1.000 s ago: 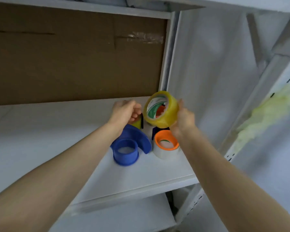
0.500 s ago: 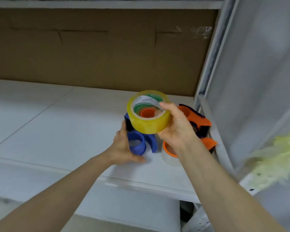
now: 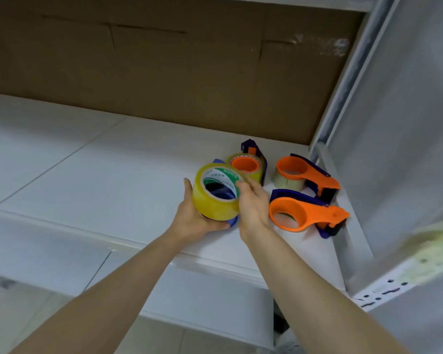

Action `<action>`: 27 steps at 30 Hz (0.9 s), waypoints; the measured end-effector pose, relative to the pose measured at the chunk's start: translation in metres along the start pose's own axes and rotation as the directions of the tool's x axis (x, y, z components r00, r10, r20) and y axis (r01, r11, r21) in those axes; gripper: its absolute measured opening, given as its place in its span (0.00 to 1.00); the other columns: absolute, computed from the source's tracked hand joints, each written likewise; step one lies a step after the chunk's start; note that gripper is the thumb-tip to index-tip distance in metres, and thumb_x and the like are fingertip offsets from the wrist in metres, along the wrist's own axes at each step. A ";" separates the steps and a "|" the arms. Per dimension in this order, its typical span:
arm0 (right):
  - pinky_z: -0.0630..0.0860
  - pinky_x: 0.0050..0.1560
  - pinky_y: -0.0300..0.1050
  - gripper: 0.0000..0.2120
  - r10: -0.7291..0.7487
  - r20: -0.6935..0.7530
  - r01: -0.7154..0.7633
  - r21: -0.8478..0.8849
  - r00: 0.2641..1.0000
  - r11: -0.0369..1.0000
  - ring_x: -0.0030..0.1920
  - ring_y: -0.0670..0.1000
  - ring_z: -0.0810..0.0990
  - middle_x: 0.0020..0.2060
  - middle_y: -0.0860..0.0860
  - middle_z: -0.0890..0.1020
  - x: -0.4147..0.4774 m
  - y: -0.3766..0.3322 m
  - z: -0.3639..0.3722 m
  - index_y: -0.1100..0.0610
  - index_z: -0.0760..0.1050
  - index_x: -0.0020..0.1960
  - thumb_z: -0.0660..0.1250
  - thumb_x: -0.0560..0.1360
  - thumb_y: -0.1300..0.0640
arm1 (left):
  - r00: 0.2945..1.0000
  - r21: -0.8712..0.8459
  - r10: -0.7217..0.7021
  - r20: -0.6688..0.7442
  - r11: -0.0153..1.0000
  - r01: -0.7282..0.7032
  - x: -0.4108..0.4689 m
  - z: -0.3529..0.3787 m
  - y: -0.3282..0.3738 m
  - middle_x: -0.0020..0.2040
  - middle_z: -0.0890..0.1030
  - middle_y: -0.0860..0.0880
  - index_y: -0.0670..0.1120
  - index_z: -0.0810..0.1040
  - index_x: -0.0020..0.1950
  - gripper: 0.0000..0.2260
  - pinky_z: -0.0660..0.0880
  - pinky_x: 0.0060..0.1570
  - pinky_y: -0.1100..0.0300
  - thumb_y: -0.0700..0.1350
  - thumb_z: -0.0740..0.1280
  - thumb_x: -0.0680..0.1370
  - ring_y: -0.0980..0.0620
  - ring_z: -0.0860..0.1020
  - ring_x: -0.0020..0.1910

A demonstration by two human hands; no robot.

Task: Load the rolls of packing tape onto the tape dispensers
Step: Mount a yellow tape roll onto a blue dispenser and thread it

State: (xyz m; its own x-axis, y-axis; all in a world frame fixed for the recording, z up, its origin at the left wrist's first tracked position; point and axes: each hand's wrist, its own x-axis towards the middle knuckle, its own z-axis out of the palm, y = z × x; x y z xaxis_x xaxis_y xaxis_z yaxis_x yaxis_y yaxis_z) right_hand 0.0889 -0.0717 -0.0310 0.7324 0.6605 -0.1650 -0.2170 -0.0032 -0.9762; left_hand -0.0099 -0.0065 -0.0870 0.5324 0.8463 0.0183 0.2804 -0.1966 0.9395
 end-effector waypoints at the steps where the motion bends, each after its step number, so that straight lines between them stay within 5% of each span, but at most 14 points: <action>1: 0.76 0.59 0.47 0.16 -0.038 -0.009 0.037 -0.047 0.999 0.998 0.57 0.52 0.78 0.55 0.51 0.79 0.000 0.003 -0.001 0.56 0.72 0.64 0.58 0.78 0.63 | 1.000 -0.014 -0.005 0.002 1.000 0.005 -0.001 0.001 -0.001 0.64 0.76 0.51 0.48 0.39 0.77 0.66 0.71 0.64 0.53 0.51 0.81 0.53 0.52 0.74 0.63; 7: 0.70 0.65 0.42 0.21 -0.259 0.012 0.250 -0.305 0.966 0.919 0.64 0.51 0.74 0.64 0.51 0.76 -0.001 0.007 0.002 0.55 0.70 0.68 0.54 0.79 0.67 | 0.997 -0.046 0.014 0.070 0.999 -0.011 0.000 -0.005 -0.001 0.67 0.73 0.49 0.47 0.33 0.76 0.65 0.69 0.66 0.53 0.47 0.81 0.58 0.52 0.73 0.65; 10: 0.67 0.62 0.37 0.22 -0.311 0.105 0.326 -0.409 0.945 0.852 0.66 0.51 0.71 0.66 0.51 0.74 0.000 0.005 -0.005 0.55 0.67 0.70 0.54 0.79 0.68 | 0.988 -0.107 -0.005 0.157 0.994 0.021 -0.001 -0.013 0.003 0.69 0.71 0.46 0.43 0.42 0.77 0.53 0.73 0.62 0.61 0.38 0.76 0.65 0.51 0.73 0.65; 14: 0.65 0.63 0.35 0.24 -0.434 0.288 0.513 -0.609 0.854 0.605 0.67 0.49 0.69 0.71 0.50 0.66 0.000 0.006 -0.013 0.57 0.70 0.68 0.55 0.75 0.71 | 0.960 -0.249 -0.150 0.236 0.946 0.209 -0.008 -0.022 0.006 0.63 0.74 0.50 0.45 0.38 0.77 0.53 0.76 0.47 0.72 0.29 0.72 0.66 0.56 0.77 0.57; 16: 0.66 0.65 0.37 0.26 -0.448 0.328 0.544 -0.643 0.832 0.540 0.69 0.49 0.67 0.71 0.50 0.65 0.000 0.006 -0.016 0.57 0.69 0.69 0.56 0.74 0.72 | 0.950 -0.303 -0.134 0.282 0.927 0.221 -0.008 -0.024 0.008 0.65 0.74 0.46 0.45 0.44 0.77 0.54 0.75 0.56 0.64 0.33 0.72 0.59 0.52 0.75 0.61; 19: 0.64 0.67 0.37 0.30 -0.457 0.388 0.581 -0.691 0.800 0.431 0.71 0.49 0.64 0.71 0.50 0.66 0.000 0.008 -0.018 0.58 0.66 0.72 0.57 0.72 0.74 | 0.936 -0.458 -0.026 0.352 0.867 0.196 -0.011 -0.020 0.024 0.58 0.79 0.44 0.39 0.68 0.68 0.37 0.75 0.57 0.59 0.38 0.64 0.57 0.50 0.77 0.57; 22: 0.67 0.67 0.39 0.31 -0.452 0.415 0.593 -0.705 0.790 0.389 0.71 0.50 0.65 0.71 0.50 0.66 0.005 0.006 -0.021 0.58 0.65 0.72 0.58 0.71 0.74 | 0.960 -0.446 -0.096 0.262 0.870 0.209 -0.014 -0.010 0.036 0.58 0.81 0.44 0.41 0.74 0.63 0.19 0.73 0.61 0.56 0.40 0.63 0.72 0.48 0.78 0.58; 25: 0.68 0.67 0.44 0.30 -0.441 0.436 0.600 -0.712 0.785 0.365 0.70 0.52 0.65 0.71 0.50 0.66 0.009 0.002 -0.024 0.57 0.65 0.72 0.58 0.72 0.73 | 0.975 -0.177 -0.218 0.040 0.959 0.222 -0.006 -0.001 0.038 0.57 0.80 0.41 0.41 0.76 0.60 0.11 0.72 0.63 0.51 0.41 0.61 0.79 0.44 0.78 0.58; 27: 0.61 0.71 0.47 0.30 -0.426 0.494 0.607 -0.773 0.758 0.186 0.71 0.53 0.62 0.71 0.51 0.66 0.009 -0.001 -0.028 0.56 0.62 0.73 0.60 0.73 0.70 | 0.972 -0.029 -0.229 -0.047 0.973 0.228 0.000 0.003 0.043 0.54 0.80 0.41 0.39 0.76 0.57 0.10 0.73 0.59 0.50 0.41 0.60 0.79 0.43 0.78 0.55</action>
State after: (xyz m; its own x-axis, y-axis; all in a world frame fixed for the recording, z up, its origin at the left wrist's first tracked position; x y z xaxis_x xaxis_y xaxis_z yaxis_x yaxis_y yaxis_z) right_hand 0.1140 -0.0871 -0.0357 0.3294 0.8728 0.3601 0.9030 -0.1798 -0.3902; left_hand 0.0052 -0.0165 -0.0473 0.4161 0.8910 -0.1819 0.3715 0.0160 0.9283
